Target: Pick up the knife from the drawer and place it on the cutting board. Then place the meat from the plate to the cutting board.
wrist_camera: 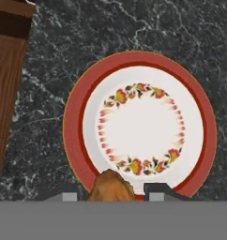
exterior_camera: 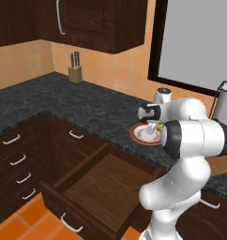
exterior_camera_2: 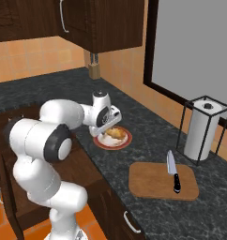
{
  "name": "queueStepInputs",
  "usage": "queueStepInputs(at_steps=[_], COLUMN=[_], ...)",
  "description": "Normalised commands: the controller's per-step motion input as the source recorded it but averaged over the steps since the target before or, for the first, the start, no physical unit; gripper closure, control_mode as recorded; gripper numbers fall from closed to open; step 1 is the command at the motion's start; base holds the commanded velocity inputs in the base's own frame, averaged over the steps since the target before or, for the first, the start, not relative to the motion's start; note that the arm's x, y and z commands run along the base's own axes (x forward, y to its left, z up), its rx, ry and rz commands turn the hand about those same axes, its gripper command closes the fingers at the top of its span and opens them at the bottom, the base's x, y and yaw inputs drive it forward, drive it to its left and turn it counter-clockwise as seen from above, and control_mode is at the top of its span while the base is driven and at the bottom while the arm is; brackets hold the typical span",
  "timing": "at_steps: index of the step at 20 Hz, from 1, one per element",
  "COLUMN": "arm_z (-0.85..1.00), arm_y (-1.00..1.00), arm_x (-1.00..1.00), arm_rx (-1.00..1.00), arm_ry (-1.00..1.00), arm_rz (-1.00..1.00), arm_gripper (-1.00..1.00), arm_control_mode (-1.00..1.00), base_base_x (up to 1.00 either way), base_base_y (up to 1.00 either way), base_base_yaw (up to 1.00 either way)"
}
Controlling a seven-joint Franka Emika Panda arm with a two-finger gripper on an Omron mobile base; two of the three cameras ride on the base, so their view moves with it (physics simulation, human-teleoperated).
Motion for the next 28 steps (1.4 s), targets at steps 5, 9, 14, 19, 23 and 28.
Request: queueStepInputs(at_steps=[5, 9, 14, 19, 23, 28], arm_z=[0.02, 0.0, -0.13, -0.49, -0.31, -0.06], arm_y=[-0.88, -1.0, -0.99, -0.77, -0.74, -0.28], arm_x=[-1.0, -0.97, -0.18, 0.09, -0.21, -0.02], arm_rx=[0.0, 0.0, -0.03, 0.0, 0.0, 0.03], arm_ry=[0.0, 0.05, 0.21, 0.3, 0.14, 0.0], arm_rz=[-0.02, -0.07, -0.07, 0.0, 0.0, 0.03], arm_gripper=[1.0, 1.0, 1.0, 1.0, 1.0, -1.0], arm_control_mode=[-1.0, -1.0, -1.0, -1.0, -1.0, -1.0], base_base_x=[0.0, 0.0, 0.0, 0.0, 0.0, 0.0], base_base_y=[0.0, 0.0, 0.0, 0.0, 0.0, 0.0], base_base_yaw=[0.0, 0.0, 0.0, 0.0, 0.0, 0.0])
